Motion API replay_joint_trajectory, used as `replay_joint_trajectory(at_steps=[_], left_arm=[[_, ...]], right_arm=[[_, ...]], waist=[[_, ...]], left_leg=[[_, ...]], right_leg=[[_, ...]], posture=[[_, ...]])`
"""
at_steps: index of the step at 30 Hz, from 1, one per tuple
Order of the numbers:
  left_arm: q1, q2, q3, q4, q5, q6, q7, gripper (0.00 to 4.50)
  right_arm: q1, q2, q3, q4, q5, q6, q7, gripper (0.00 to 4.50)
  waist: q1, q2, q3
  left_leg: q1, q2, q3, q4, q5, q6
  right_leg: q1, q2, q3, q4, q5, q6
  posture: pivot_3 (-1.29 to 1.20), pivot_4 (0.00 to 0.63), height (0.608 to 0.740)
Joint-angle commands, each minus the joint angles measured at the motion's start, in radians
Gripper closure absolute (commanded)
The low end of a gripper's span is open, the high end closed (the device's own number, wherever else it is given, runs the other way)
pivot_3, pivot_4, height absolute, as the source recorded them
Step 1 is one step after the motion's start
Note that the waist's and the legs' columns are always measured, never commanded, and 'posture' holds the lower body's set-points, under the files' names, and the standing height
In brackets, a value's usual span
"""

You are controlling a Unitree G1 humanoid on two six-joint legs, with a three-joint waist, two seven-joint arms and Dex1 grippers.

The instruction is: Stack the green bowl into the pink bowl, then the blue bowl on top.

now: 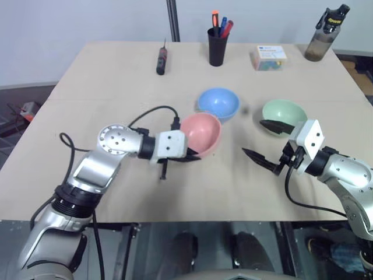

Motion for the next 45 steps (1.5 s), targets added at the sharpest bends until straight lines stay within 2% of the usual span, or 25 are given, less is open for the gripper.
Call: replay_joint_trajectory(at_steps=[1,5,6,8,9,11,13,22,25,26,27,30,31,34,39,45], left_arm=[[-0.017,0.011,0.011,-0.051,-0.057,0.027,-0.066,3.09],[-0.006,0.027,0.034,-0.063,-0.092,0.068,-0.097,1.49],[-0.004,0.025,0.054,-0.065,-0.107,0.083,-0.086,0.94],[-0.003,0.002,0.117,-0.066,-0.136,0.113,-0.011,0.12],[0.005,-0.004,0.154,-0.075,-0.184,0.168,0.014,0.01],[0.041,-0.045,0.248,-0.085,-0.282,0.178,0.051,0.01],[0.085,-0.050,0.310,-0.104,-0.305,0.198,0.102,0.01],[0.212,-0.078,0.426,-0.191,-0.382,0.226,0.217,0.01],[0.254,-0.094,0.462,-0.243,-0.421,0.245,0.268,0.00],[0.270,-0.095,0.473,-0.255,-0.428,0.247,0.281,0.00],[0.282,-0.097,0.481,-0.265,-0.431,0.250,0.296,0.00],[0.315,-0.102,0.500,-0.284,-0.439,0.252,0.329,0.00],[0.321,-0.104,0.503,-0.289,-0.441,0.251,0.339,0.00],[0.332,-0.110,0.507,-0.300,-0.452,0.253,0.364,0.00],[0.332,-0.116,0.506,-0.291,-0.453,0.243,0.386,0.00],[0.321,-0.124,0.511,-0.248,-0.435,0.223,0.398,0.00]], right_arm=[[0.007,-0.003,-0.027,-0.038,0.001,-0.019,-0.011,0.00],[0.014,-0.011,-0.012,-0.030,-0.034,-0.019,-0.025,0.00],[0.012,-0.016,-0.005,-0.024,-0.050,-0.020,-0.027,0.00],[-0.010,-0.020,0.008,0.001,-0.083,0.017,-0.057,0.00],[-0.027,-0.023,0.016,0.025,-0.111,0.028,-0.075,0.00],[-0.062,-0.040,0.041,0.090,-0.182,0.026,-0.096,0.00],[-0.103,-0.040,0.058,0.169,-0.223,0.039,-0.117,0.00],[-0.268,-0.025,0.154,0.479,-0.331,-0.024,-0.078,0.00],[-0.309,-0.020,0.174,0.541,-0.343,-0.049,-0.047,0.68],[-0.320,-0.016,0.177,0.550,-0.344,-0.050,-0.040,1.28],[-0.326,-0.016,0.179,0.556,-0.344,-0.053,-0.031,1.55],[-0.340,-0.011,0.184,0.576,-0.353,-0.063,-0.016,2.78],[-0.341,-0.010,0.185,0.580,-0.355,-0.066,-0.011,3.42],[-0.347,-0.008,0.189,0.585,-0.368,-0.077,-0.006,4.37],[-0.362,0.000,0.167,0.528,-0.337,-0.060,0.021,4.37],[-0.364,0.048,0.160,0.233,-0.105,0.030,0.147,4.37]], waist=[[-0.001,0.000,0.000],[-0.001,0.000,0.000],[-0.001,0.000,0.000],[-0.001,0.000,0.000],[-0.002,0.000,0.000],[-0.003,0.000,0.000],[-0.006,0.000,0.000],[-0.003,0.001,0.000],[-0.002,0.001,0.000],[-0.002,0.001,0.000],[-0.002,0.001,0.000],[-0.003,0.001,0.000],[-0.003,0.001,0.000],[-0.001,0.001,0.000],[-0.001,0.001,0.000],[-0.005,0.001,0.000]], left_leg=[[0.000,0.000,0.000,0.000,0.000,0.000],[0.000,0.000,0.000,0.000,0.000,0.000],[0.000,0.001,0.000,0.000,0.000,0.000],[0.000,0.000,0.000,0.000,0.000,0.000],[0.000,0.001,0.000,0.000,0.000,0.000],[0.000,0.001,0.000,0.001,0.000,0.000],[0.001,0.001,0.000,0.000,0.000,0.000],[0.001,0.001,0.001,0.000,0.000,0.000],[0.001,0.001,0.000,0.000,0.000,0.000],[0.000,0.001,0.000,0.000,0.000,-0.001],[0.000,0.001,0.000,0.000,0.000,-0.001],[0.001,0.001,0.000,0.000,0.000,-0.001],[0.001,0.001,0.000,0.000,0.000,-0.001],[0.001,0.001,0.000,0.000,0.000,-0.001],[0.001,0.001,0.000,0.000,0.000,-0.001],[0.000,0.002,0.000,-0.001,0.000,-0.001]], right_leg=[[0.000,0.000,0.000,0.000,0.000,0.000],[0.000,0.001,0.000,0.000,0.000,0.000],[0.000,0.000,0.000,0.000,0.000,0.000],[0.000,0.000,0.000,0.000,0.000,0.000],[0.000,0.000,0.000,0.000,0.000,0.000],[0.000,0.000,0.000,0.001,0.000,0.000],[0.000,0.000,0.001,0.000,0.000,0.000],[0.000,0.000,0.001,0.000,0.000,0.000],[0.000,0.000,0.000,0.000,0.000,0.000],[0.000,0.000,0.000,0.000,0.000,0.000],[0.000,0.000,0.000,0.000,0.000,0.000],[0.000,0.000,0.001,0.000,0.000,0.000],[0.000,0.000,0.001,0.000,0.000,0.000],[0.000,-0.001,0.001,0.000,0.000,0.000],[0.000,-0.001,0.001,0.000,0.000,0.000],[-0.001,0.000,0.001,0.000,0.000,0.000]], posture=[[0.00,0.150,0.740],[0.00,0.150,0.740],[0.00,0.150,0.740],[0.00,0.150,0.740],[0.00,0.150,0.740],[0.00,0.150,0.740],[0.00,0.150,0.740],[0.00,0.150,0.740],[0.00,0.150,0.740],[0.00,0.150,0.740],[0.00,0.150,0.740],[0.00,0.150,0.740],[0.00,0.150,0.740],[0.00,0.150,0.740],[0.00,0.150,0.740],[0.00,0.150,0.740]])
